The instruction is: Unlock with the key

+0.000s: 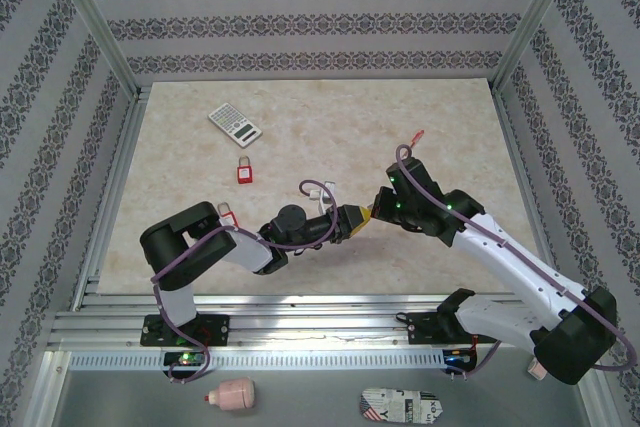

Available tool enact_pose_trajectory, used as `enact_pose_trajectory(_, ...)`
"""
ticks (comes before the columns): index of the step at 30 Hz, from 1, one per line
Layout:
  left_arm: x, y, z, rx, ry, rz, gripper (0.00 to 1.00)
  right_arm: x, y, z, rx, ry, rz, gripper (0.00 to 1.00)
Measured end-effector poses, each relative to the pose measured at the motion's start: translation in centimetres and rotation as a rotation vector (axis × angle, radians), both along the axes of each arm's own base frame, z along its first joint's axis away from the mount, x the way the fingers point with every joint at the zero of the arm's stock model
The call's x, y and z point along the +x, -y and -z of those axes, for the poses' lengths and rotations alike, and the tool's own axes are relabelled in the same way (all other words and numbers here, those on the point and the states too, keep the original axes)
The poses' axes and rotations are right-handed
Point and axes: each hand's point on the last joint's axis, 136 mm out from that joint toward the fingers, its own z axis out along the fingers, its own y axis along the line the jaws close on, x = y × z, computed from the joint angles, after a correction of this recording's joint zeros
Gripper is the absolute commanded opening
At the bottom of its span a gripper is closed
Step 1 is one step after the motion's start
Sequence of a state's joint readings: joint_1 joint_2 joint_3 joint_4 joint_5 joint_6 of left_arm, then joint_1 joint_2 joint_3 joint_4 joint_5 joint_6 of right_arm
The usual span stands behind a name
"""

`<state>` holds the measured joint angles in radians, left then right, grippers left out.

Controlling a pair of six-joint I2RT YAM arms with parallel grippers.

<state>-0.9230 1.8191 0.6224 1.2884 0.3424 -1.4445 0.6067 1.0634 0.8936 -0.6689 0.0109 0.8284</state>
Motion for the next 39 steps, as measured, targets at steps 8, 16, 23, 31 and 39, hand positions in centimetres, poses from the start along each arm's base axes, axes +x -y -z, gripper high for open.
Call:
enact_pose_trajectory(8,0.2,-0.1,0.1,0.003,-0.006,-0.007,0.0,0.0,0.0,0.2,-0.004,0.004,0.001,0.0)
enact_pose_trajectory(16,0.0,-0.3,0.2,0.021,-0.007,0.02,0.0,-0.5,0.1,0.1,0.03,0.036,-0.015,0.1)
enact_pose_trajectory(23,1.2,-2.9,-0.7,0.106,0.026,0.097,0.0,-1.5,1.9,-2.6,0.13,0.142,-0.083,0.68)
enact_pose_trajectory(31,0.0,-4.6,-3.7,0.377,0.211,0.326,0.0,-0.7,2.0,-5.8,0.324,0.244,-0.208,0.76)
enact_pose_trajectory(39,-2.6,-6.1,-2.5,0.575,0.266,0.562,0.0,-1.3,-2.5,-4.8,0.442,0.229,-0.467,0.72)
